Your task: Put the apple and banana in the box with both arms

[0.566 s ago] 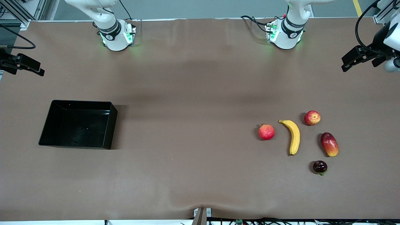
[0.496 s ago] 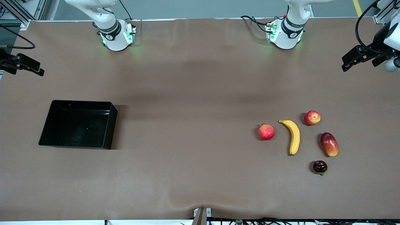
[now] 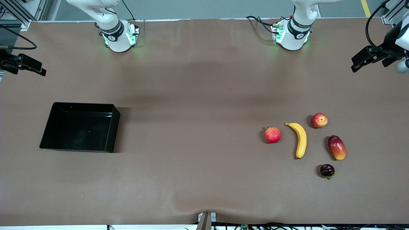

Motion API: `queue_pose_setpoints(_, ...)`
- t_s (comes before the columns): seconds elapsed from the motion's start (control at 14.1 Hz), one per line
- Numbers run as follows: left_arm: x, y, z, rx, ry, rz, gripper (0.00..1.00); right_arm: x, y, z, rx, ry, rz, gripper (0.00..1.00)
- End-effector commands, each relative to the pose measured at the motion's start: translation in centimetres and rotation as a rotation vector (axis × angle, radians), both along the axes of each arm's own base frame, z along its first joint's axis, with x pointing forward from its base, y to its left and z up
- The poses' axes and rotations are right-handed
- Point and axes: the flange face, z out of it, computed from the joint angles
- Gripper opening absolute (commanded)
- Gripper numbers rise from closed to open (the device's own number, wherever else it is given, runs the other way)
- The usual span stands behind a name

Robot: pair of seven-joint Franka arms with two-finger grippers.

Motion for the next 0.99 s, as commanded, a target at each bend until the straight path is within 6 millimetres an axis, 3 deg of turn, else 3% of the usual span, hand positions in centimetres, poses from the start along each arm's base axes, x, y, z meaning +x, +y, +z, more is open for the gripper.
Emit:
queue_pose_setpoints(0.0, 0.3, 0.3, -1.2, -0.007, 0.043, -0.011, 1.00, -0.7, -0.7, 0.3, -0.003, -0.011, -0.018, 1.00)
queue_pose_setpoints(0.14, 1.6, 0.4, -4.3, 0.000, 0.079, -0.012, 1.00, -0.7, -0.8, 0.5, -0.003, -0.012, -0.021, 1.00)
queue_pose_setpoints(0.35, 3.3, 2.4, -10.0, -0.005, 0.049, 0.018, 1.00, -1.4, -0.9, 1.5, -0.005, -0.031, -0.024, 1.00)
queue_pose_setpoints(0.57, 3.7, 2.5, -17.4, -0.008, 0.005, 0.016, 1.00, -1.4, -0.9, 1.3, -0.005, -0.026, -0.024, 1.00)
queue_pose_setpoints(0.71, 4.0, 4.4, -23.6, -0.017, -0.026, 0.042, 1.00, -1.2, -0.8, 1.0, -0.004, -0.022, -0.022, 1.00)
queue_pose_setpoints(0.78, 3.9, 3.8, -26.5, -0.024, -0.056, 0.028, 1.00, -1.0, -0.7, 0.8, -0.004, -0.022, -0.021, 1.00)
queue_pose_setpoints(0.92, 4.1, 4.6, -31.2, -0.036, -0.084, 0.031, 1.00, -0.8, -0.6, 0.7, -0.004, -0.028, -0.017, 1.00)
